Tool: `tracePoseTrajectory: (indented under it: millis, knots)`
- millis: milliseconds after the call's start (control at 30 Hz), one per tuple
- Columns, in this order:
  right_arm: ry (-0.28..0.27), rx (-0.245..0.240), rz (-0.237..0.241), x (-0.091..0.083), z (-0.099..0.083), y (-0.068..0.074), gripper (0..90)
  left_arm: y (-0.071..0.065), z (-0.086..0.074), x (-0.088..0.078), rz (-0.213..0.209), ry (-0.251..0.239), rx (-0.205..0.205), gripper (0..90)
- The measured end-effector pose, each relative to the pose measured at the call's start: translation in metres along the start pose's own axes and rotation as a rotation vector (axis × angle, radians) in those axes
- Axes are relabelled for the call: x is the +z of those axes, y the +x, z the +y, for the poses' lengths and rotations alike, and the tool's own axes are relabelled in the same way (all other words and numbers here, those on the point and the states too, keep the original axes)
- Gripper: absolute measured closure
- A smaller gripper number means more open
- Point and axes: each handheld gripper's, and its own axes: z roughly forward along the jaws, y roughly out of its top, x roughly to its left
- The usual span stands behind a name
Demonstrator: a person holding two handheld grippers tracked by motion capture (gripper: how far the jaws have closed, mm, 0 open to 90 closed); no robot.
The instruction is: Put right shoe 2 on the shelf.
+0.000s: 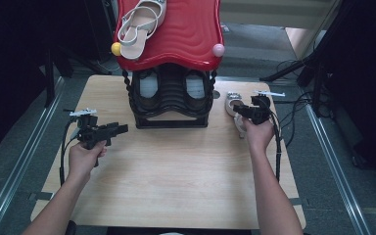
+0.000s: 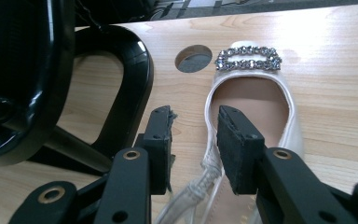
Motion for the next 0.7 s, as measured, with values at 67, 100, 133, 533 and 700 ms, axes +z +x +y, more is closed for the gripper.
tracePoseTrajectory:
  millis: [67,100,133,533,700]
  knots:
    - [0.007,0.002,-0.009,0.004,-0.001,0.000,66.7,0.001,0.000,0.000,-0.001,0.002,-0.004,41.9]
    - [0.012,0.005,-0.016,0.006,-0.001,-0.001,66.9,0.001,0.000,0.000,0.000,0.001,-0.005,41.9]
    - [0.013,0.002,-0.015,0.008,-0.002,-0.001,67.0,0.001,0.000,0.000,-0.001,0.001,-0.004,41.9]
    - [0.049,0.014,-0.055,0.027,-0.010,-0.002,73.1,-0.001,-0.001,0.002,-0.009,0.013,0.001,41.6]
    - [0.055,0.001,-0.068,0.029,-0.009,0.000,77.8,0.000,0.000,0.002,-0.009,0.011,-0.004,41.8]
